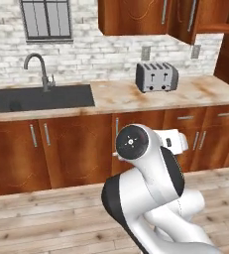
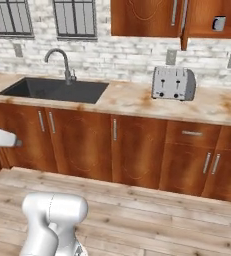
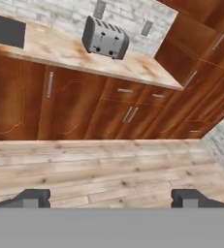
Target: Open the cabinet directly in front. Then move the liquor and the mug to the dining counter with the candle on it.
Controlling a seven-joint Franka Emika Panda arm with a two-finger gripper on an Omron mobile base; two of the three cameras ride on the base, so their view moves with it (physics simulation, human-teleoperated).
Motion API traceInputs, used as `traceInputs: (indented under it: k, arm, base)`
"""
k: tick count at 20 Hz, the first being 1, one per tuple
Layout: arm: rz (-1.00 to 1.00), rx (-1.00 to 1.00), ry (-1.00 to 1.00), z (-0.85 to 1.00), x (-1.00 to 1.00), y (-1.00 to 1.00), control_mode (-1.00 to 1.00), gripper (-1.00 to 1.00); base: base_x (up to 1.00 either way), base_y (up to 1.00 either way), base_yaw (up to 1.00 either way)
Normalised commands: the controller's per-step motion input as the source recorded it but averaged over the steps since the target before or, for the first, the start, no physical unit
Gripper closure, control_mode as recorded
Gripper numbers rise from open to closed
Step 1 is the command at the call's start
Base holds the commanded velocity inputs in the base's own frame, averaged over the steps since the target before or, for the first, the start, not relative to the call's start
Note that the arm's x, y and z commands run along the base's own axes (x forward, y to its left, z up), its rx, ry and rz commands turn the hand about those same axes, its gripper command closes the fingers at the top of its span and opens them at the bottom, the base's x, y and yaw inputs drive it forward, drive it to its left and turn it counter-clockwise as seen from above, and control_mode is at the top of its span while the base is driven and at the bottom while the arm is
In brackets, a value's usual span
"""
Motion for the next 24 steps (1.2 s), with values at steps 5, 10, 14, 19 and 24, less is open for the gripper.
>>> traceInputs:
  k: [5,10,14,19,24]
  arm:
    - [0.0,0.0,0.0,0.0,0.0,0.0,1.0,-1.0]
    - [0.0,0.0,0.0,0.0,0.0,0.0,1.0,-1.0]
    - [0.0,0.0,0.0,0.0,0.0,0.0,1.0,-1.0]
    - [0.0,0.0,0.0,0.0,0.0,0.0,1.0,-1.0]
    - [0.0,0.0,0.0,0.0,0.0,0.0,1.0,-1.0]
  base:
    - [-0.17,-1.0,0.04]
    - [0.32,-1.0,0.09]
    - [1.0,-1.0,0.1]
    - [1.0,-1.0,0.11]
    - [1.0,-1.0,0.09]
